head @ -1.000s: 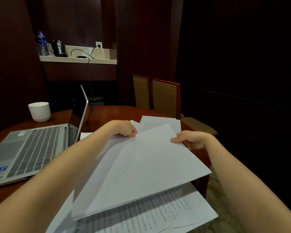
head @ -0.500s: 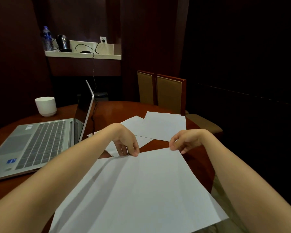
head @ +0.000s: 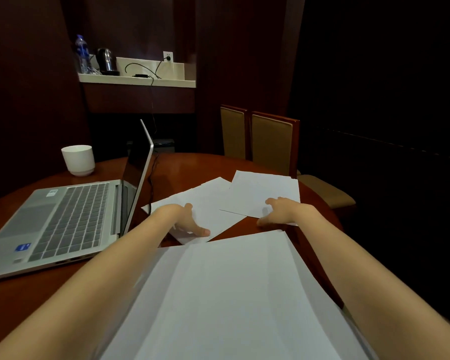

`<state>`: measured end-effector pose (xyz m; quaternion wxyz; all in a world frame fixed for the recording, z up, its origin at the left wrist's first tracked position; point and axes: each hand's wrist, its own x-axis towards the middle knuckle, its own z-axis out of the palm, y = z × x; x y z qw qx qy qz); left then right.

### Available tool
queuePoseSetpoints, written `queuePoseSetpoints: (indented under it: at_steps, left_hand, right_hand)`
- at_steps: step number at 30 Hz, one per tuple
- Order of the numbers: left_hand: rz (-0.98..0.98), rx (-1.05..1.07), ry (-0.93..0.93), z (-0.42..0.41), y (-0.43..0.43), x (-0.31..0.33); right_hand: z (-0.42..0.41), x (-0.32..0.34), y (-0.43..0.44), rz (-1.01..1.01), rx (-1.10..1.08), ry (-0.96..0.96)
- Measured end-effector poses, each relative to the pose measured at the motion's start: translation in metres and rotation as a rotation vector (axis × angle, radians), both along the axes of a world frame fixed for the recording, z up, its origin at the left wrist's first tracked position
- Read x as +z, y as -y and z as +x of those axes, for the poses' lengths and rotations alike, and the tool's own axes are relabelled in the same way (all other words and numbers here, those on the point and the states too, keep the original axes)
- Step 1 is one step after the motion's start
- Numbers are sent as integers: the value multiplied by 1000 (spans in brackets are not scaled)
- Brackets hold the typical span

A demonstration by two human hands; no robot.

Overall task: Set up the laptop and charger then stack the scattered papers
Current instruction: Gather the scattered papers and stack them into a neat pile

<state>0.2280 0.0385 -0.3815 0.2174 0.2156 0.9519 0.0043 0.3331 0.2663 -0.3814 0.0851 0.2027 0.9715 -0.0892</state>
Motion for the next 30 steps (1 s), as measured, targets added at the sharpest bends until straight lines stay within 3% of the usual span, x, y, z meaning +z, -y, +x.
queuePoseSetpoints:
  at_steps: [2, 6, 14, 24, 30]
  left_hand:
    - [-54, -37, -20, -4, 0, -6]
    - [-48, -48, -11, -10, -5, -8]
    - [-5, -43, -14, -17, -6, -14]
    - [93, -35, -26, -10, 4, -17]
    - [295, -52, 35, -7, 22, -21]
  right_hand:
    - [-6, -6, 4, 31, -28, 25]
    - [-19, -8, 10, 280, 20, -17]
    - [-28, 10, -1, 145, 5, 60]
    - [-22, 11, 7, 359, 106, 32]
    - [-15, -2, 9, 472, 61, -135]
